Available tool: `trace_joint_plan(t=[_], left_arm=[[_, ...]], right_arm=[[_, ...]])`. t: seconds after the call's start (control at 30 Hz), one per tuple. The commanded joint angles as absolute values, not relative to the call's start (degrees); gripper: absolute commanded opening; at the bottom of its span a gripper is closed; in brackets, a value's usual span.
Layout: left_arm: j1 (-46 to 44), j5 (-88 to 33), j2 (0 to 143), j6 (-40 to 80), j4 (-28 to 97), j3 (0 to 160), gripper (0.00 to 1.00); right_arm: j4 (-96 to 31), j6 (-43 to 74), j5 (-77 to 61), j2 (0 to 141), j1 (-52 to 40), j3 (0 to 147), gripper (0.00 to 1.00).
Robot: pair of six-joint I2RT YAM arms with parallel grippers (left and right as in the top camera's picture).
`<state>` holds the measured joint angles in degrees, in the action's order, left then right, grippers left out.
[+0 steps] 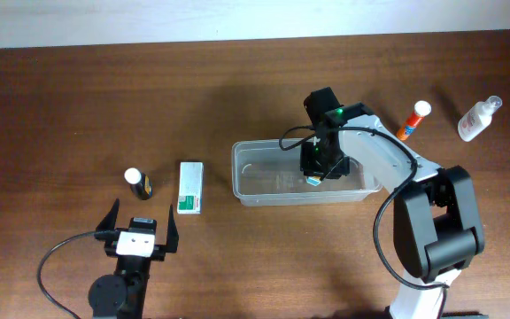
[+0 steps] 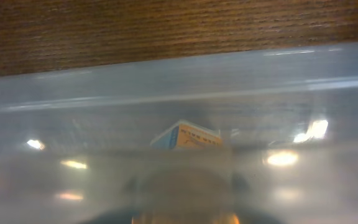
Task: Pack container
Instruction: 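Carry the jar over the clear container and lower it inside, then open right gripper and move it to the orange tube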
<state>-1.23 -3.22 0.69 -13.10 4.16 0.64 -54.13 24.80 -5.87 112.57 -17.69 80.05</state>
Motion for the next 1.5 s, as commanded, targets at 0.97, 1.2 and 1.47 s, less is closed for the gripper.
trace_joint_plan(t=[0.97, 1.2, 1.47], left_arm=[[-1.5, -4.27, 0.3, -13.37, 4.8, 0.8, 0.99], [-1.5, -4.27, 0.3, -13.37, 4.8, 0.8, 0.99], [-1.5, -4.27, 0.3, -13.37, 4.8, 0.8, 0.99]], right_arm=[[-77.76, 21.28, 7.7, 108.73, -13.34, 109.43, 0.69], [-77.1, 14.98, 7.7, 107.5, 0.36, 109.4, 0.8], [-68.71, 7.7, -0.3, 108.71, 10.07, 109.4, 0.8]])
